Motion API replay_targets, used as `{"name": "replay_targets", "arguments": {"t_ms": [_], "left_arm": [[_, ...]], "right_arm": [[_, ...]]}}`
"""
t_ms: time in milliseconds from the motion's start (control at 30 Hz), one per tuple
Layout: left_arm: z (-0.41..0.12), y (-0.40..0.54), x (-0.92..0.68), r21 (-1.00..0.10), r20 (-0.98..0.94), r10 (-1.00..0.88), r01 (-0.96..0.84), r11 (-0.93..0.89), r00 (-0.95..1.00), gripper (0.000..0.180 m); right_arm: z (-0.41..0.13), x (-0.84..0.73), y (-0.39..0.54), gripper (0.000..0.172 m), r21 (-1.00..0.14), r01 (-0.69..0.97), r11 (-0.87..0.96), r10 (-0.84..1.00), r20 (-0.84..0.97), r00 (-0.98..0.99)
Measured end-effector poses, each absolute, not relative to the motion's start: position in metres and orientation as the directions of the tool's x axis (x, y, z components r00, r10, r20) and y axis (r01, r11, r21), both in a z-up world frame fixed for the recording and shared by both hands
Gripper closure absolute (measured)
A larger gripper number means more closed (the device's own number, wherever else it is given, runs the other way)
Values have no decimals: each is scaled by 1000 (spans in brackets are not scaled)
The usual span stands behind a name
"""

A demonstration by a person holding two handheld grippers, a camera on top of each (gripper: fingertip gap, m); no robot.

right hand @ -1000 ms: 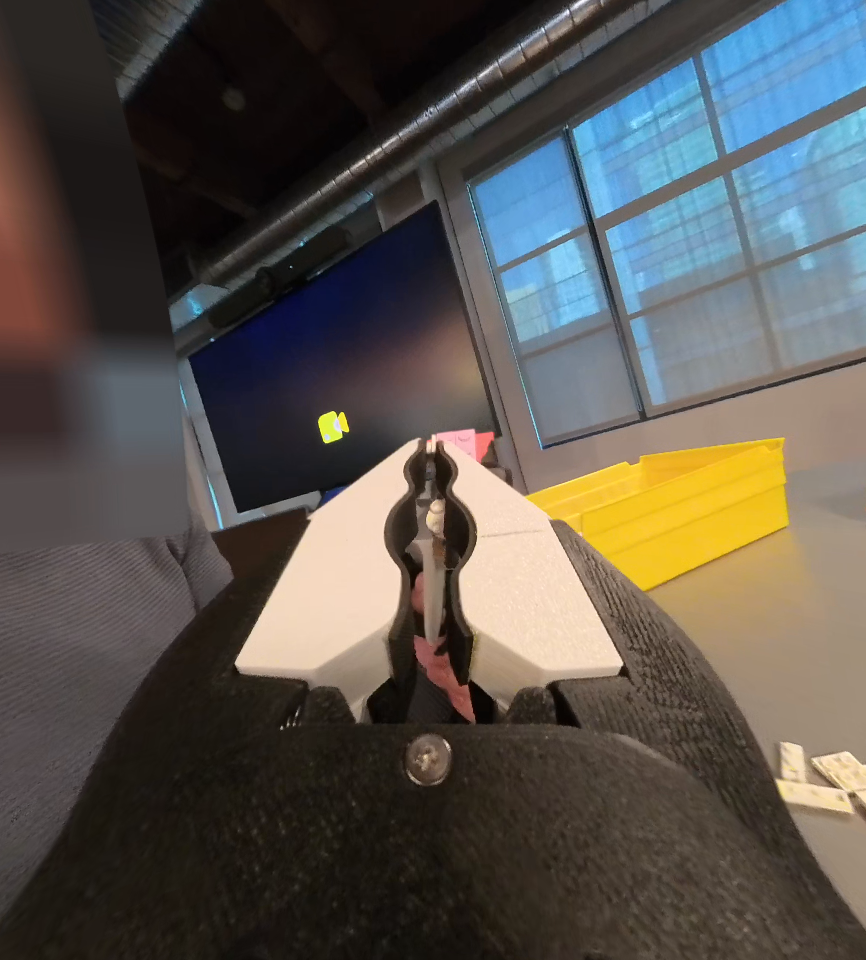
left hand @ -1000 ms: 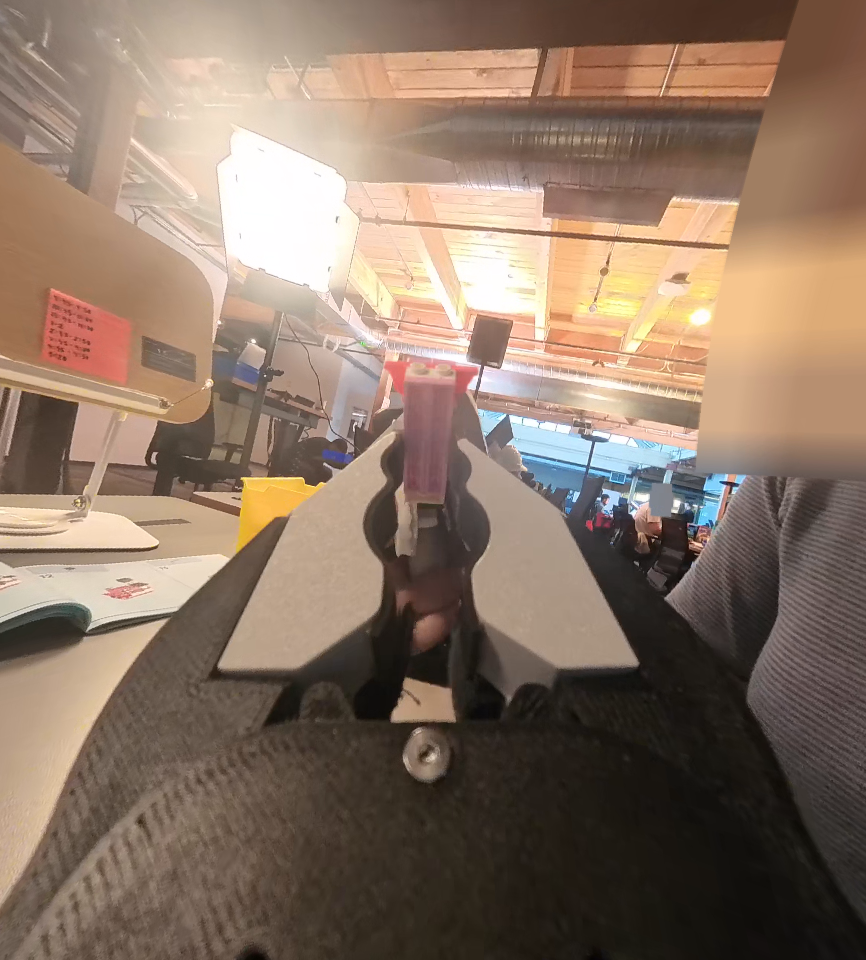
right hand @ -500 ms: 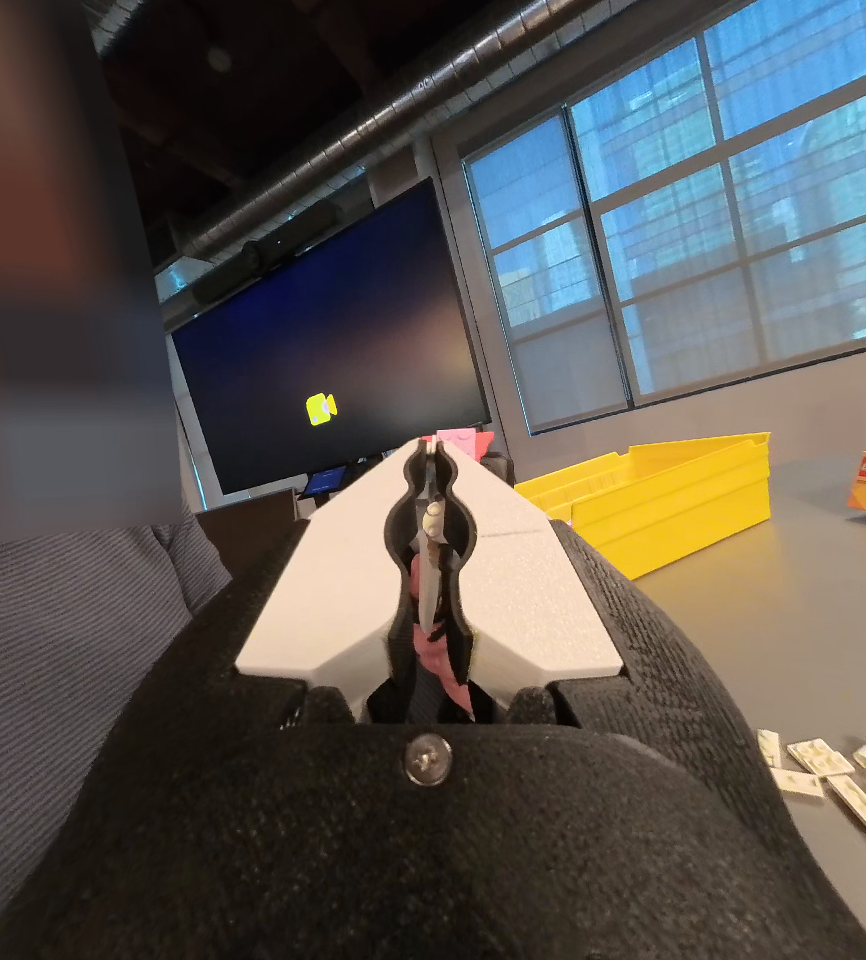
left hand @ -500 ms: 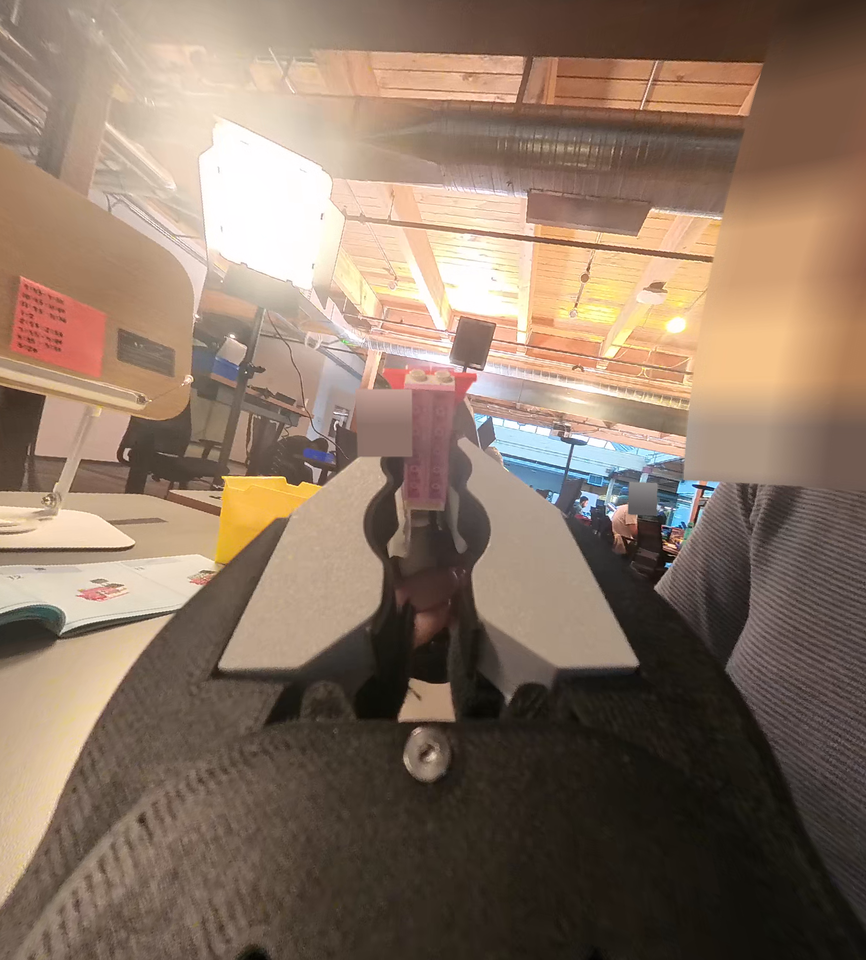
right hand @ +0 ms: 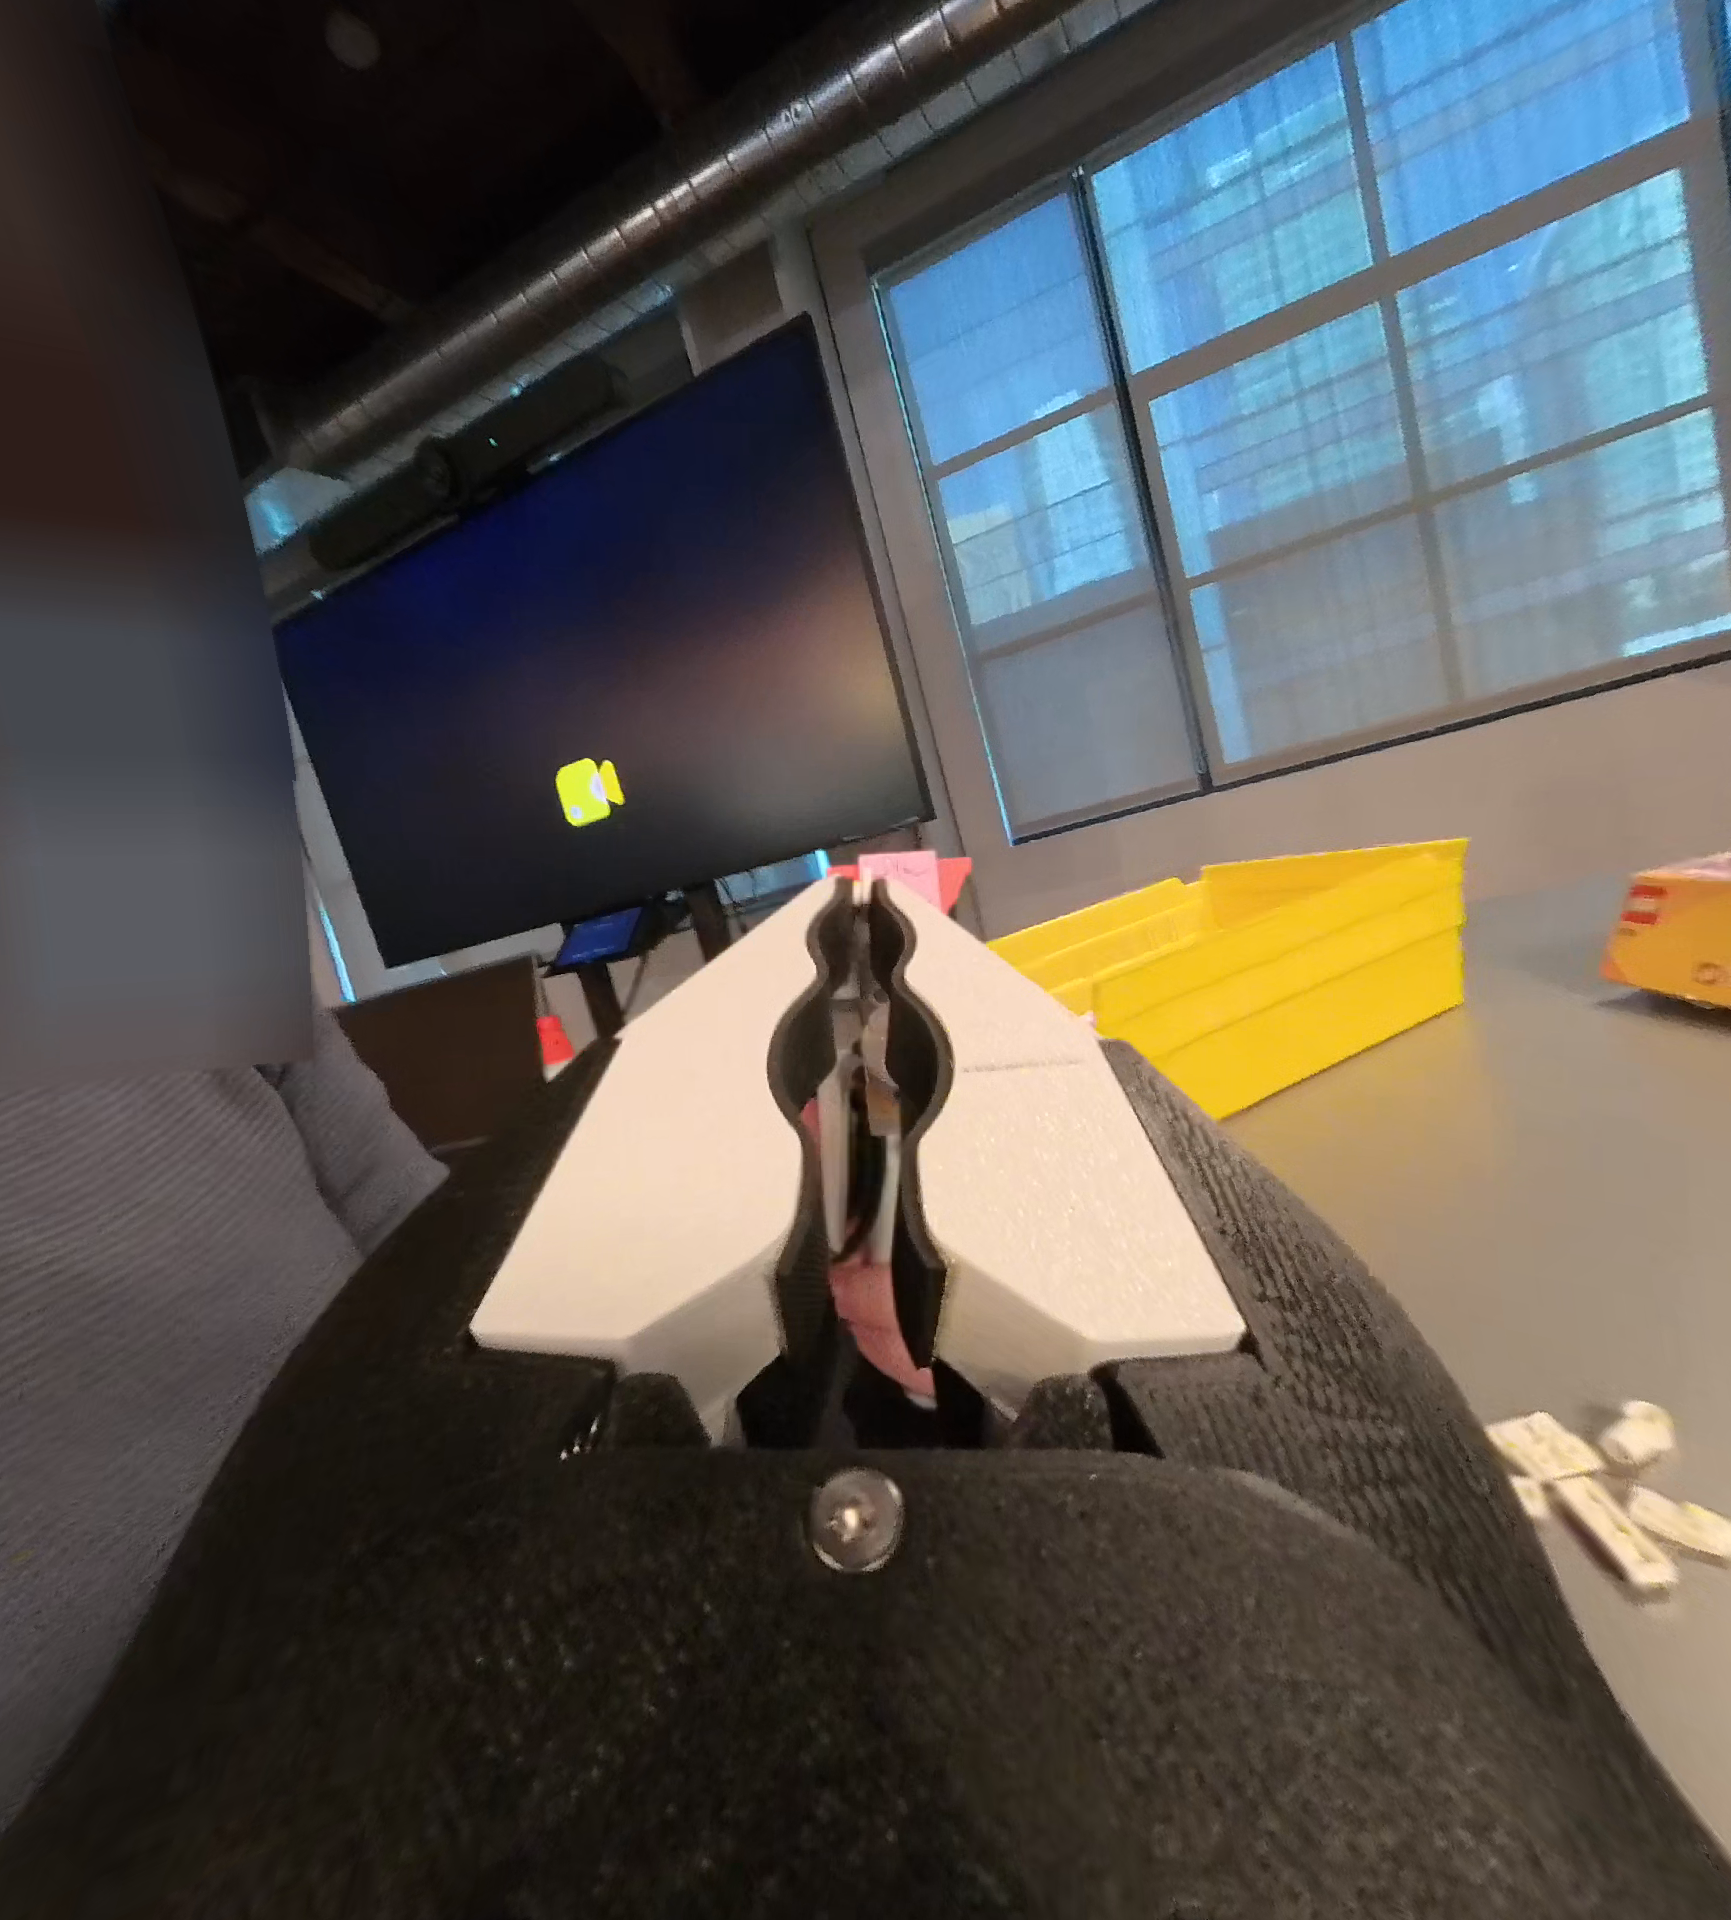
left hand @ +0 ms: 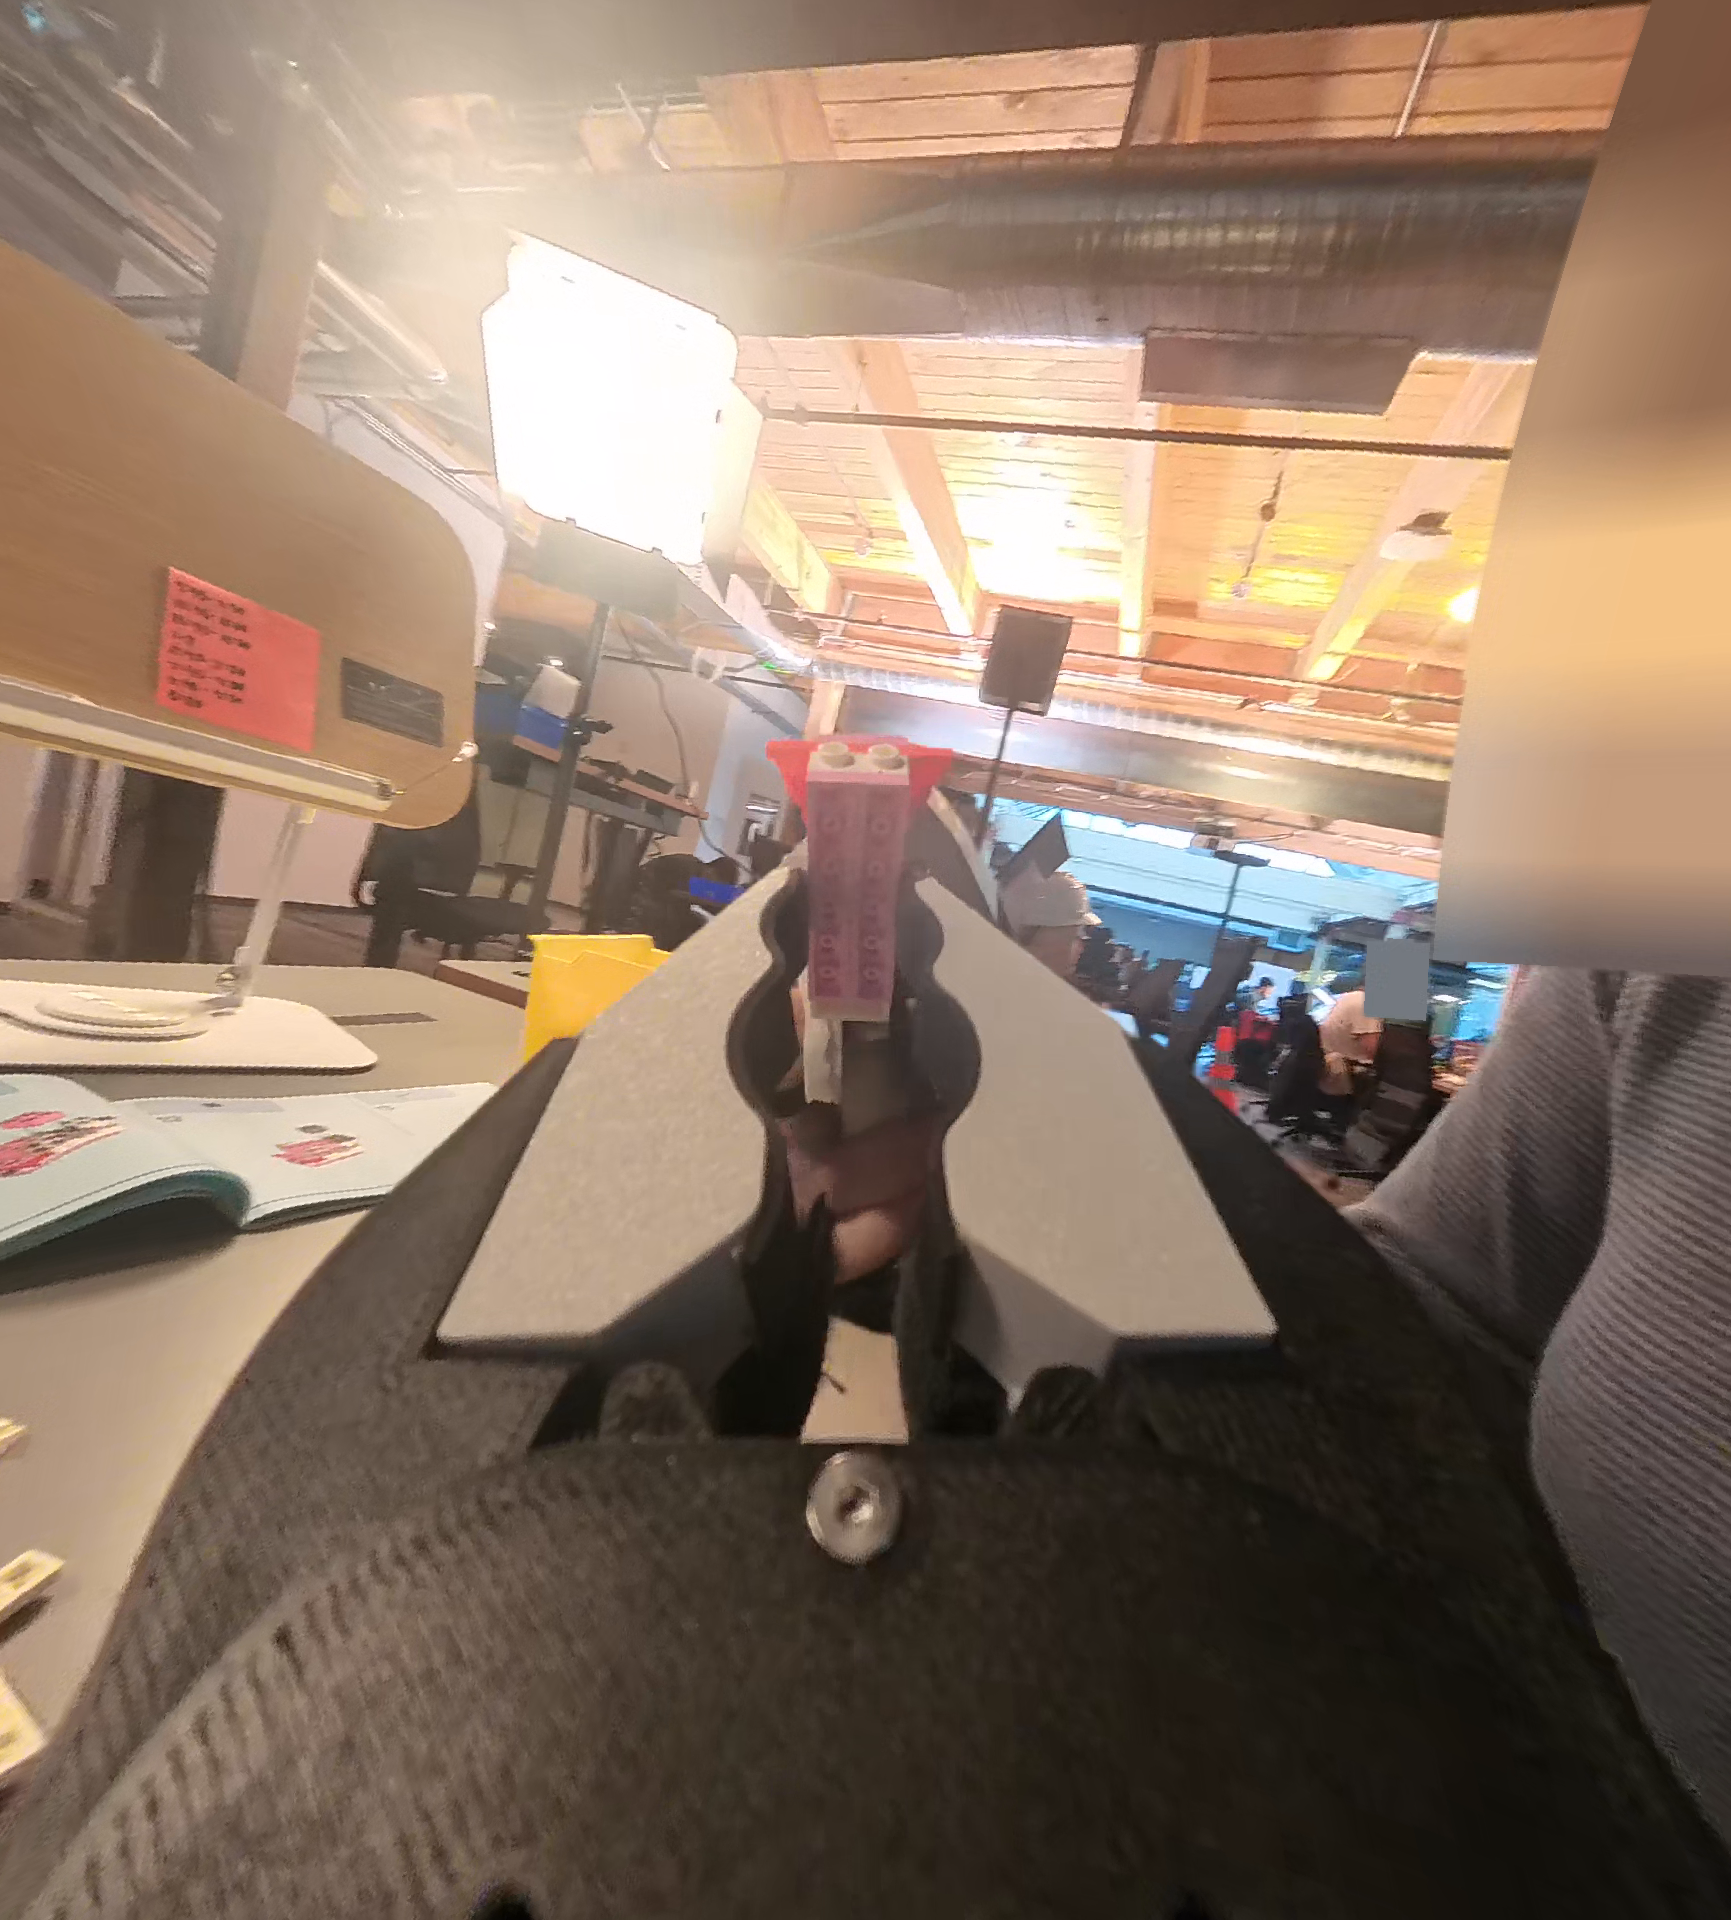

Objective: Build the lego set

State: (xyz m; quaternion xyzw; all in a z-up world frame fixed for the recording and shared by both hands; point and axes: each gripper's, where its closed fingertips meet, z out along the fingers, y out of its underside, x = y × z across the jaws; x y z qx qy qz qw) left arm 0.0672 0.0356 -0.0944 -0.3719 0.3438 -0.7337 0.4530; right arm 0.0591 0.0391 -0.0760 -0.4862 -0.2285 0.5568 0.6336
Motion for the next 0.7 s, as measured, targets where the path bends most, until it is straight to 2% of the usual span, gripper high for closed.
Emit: {"name": "replay_targets", "arguments": {"t_ms": [100, 400, 700], "left_arm": [[-95, 37, 68, -852, 222, -933, 410, -327, -284, 166], [-94, 37, 69, -852, 215, -937, 417, -318, -276, 165], [-96, 40, 69, -855, 217, -942, 417, -310, -255, 165]], "right_arm": [[-77, 60, 40, 172, -884, -460, -83, 923, -242, 299], [-75, 64, 41, 171, -809, -548, -211, 921, -353, 166], [-74, 64, 41, 171, -801, -555, -225, 918, -366, 155]]}}
